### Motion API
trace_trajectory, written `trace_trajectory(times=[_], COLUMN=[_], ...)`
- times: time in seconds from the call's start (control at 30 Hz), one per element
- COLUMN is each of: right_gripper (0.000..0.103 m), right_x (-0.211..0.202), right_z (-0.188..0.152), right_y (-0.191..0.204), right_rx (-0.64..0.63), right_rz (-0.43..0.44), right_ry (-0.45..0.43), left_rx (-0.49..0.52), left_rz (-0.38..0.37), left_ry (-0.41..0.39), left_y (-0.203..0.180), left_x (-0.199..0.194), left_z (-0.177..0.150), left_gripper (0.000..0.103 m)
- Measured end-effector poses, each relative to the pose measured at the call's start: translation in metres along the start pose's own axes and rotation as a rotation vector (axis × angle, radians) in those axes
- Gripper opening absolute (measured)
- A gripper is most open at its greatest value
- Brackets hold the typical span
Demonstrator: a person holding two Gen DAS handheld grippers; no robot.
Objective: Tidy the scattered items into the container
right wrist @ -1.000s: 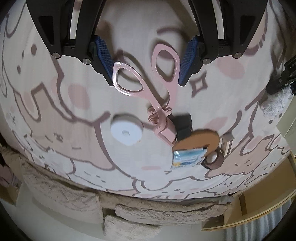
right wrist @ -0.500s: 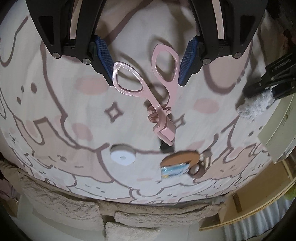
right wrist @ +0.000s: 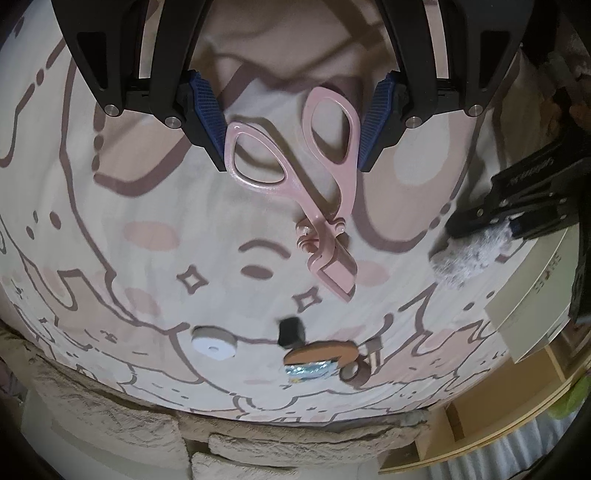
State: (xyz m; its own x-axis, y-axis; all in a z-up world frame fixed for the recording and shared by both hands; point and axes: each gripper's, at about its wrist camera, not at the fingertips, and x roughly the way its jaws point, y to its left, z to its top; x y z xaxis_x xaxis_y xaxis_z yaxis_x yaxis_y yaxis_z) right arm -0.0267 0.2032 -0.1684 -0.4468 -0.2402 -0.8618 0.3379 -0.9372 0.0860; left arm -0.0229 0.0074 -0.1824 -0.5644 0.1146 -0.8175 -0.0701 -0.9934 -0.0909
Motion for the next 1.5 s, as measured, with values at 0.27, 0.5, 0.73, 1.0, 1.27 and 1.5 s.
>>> trace_trajectory(times=[0.27, 0.5, 0.73, 1.0, 1.27, 1.5], right_gripper=[0.069, 0.07, 0.09, 0.09, 0.089, 0.082], right_x=[-0.005, -0.009, -0.014, 0.0, 0.02, 0.024], right_z=[-0.008, -0.003, 0.002, 0.019, 0.023, 0.023], right_y=[0.007, 0.005, 0.003, 0.014, 0.026, 0.027], right_rx=[-0.016, -0.011, -0.008, -0.078, -0.147, -0.126], right_rz=[0.007, -0.027, -0.05, -0.095, -0.12, -0.091], right_ry=[0.002, -0.035, -0.082, -0.101, -0.064, -0.044], left_rx=[0.005, 0.005, 0.028, 0.012, 0.106, 0.215], left_rz=[-0.004, -0.008, -0.013, -0.022, 0.059, 0.081], left_ry=[0.007, 0.013, 0.005, 0.021, 0.081, 0.118], left_y=[-0.001, -0.002, -0.008, -0.007, 0.003, 0.0], left_x=[-0.003, -0.001, -0.002, -0.002, -0.008, -0.007], left_z=[-0.001, 0.0, 0.001, 0.004, 0.002, -0.004], left_gripper=[0.037, 0.041, 0.065, 0.07, 0.077, 0.077])
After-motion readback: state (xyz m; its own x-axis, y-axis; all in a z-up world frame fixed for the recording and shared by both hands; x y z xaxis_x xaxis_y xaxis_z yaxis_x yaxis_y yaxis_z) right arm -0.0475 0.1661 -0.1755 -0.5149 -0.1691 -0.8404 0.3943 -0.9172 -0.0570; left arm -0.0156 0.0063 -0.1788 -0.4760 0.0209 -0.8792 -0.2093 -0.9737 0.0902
